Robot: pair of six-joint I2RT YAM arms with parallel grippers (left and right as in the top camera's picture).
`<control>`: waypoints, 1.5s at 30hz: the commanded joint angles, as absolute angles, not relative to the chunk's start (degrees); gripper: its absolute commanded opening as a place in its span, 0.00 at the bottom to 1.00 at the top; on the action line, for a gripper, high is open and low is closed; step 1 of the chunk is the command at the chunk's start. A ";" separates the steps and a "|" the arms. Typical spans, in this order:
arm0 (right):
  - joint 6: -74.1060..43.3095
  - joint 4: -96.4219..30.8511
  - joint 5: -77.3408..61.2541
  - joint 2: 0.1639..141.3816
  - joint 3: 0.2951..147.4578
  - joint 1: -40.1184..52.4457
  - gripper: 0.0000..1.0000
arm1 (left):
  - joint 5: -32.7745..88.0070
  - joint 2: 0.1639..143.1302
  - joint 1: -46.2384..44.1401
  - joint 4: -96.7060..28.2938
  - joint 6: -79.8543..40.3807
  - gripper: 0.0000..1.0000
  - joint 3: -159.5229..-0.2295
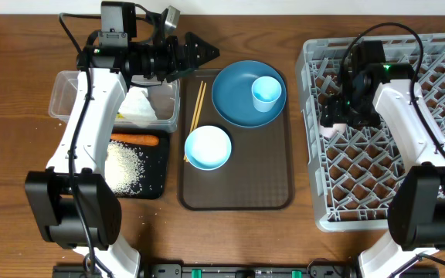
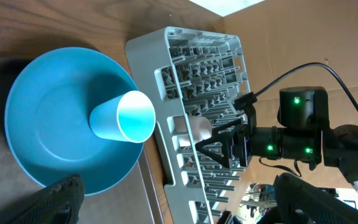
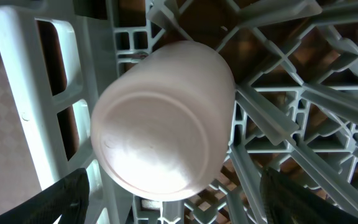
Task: Sort waste into correct bins and load items into the dishwasher rack
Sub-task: 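Open the right gripper to release the pink cup in the rack, then lift the right gripper away and move the left gripper toward the teal plate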
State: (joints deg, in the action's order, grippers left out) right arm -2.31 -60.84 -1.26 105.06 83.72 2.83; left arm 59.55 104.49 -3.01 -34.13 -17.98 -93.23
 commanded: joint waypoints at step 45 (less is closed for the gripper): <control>-2.04 -71.40 -0.16 104.92 104.88 10.00 0.99 | 37.36 104.86 -8.14 -37.80 -24.80 0.98 -93.10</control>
